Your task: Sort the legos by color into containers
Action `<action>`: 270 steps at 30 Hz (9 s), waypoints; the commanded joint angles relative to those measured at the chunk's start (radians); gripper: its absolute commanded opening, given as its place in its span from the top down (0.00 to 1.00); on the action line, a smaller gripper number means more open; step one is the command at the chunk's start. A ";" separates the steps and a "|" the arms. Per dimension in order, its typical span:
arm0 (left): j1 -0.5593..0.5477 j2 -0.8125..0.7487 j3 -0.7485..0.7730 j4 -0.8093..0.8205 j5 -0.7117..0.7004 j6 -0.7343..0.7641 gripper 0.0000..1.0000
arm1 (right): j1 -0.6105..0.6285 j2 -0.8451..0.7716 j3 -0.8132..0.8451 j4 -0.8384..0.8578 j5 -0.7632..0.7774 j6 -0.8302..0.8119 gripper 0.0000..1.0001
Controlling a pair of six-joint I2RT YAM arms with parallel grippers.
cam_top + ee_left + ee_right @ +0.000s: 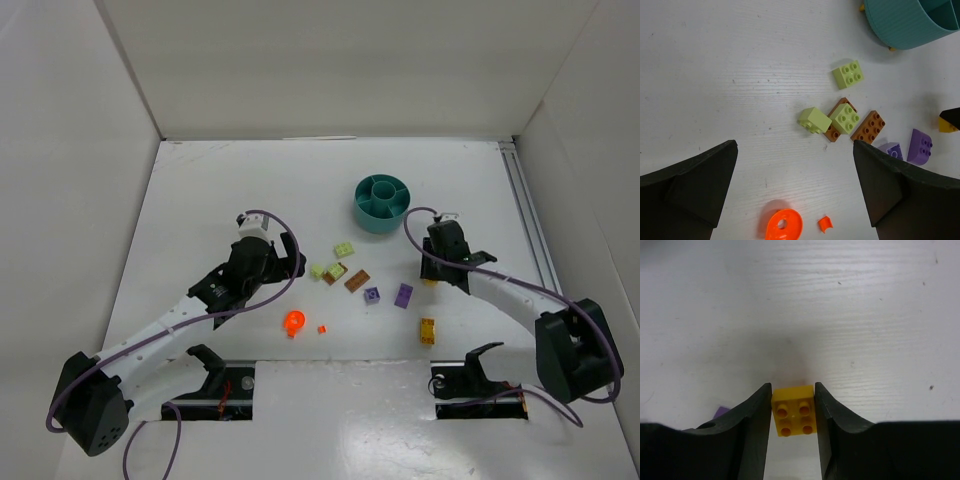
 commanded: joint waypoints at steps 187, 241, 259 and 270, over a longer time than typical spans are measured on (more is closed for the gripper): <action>-0.097 1.203 1.066 0.836 0.539 0.550 0.95 | -0.292 -0.893 0.041 -0.099 0.095 -0.387 0.00; -0.085 1.263 1.032 0.845 0.557 0.780 0.70 | -0.292 -0.884 0.041 -0.059 0.037 -0.436 0.00; -0.085 0.969 0.939 0.805 0.587 0.603 0.00 | -0.292 -0.838 0.050 -0.050 -0.047 -0.470 0.00; -0.056 0.446 0.637 0.063 0.086 0.161 0.00 | -0.262 -0.562 0.067 -0.032 -0.399 -0.593 0.00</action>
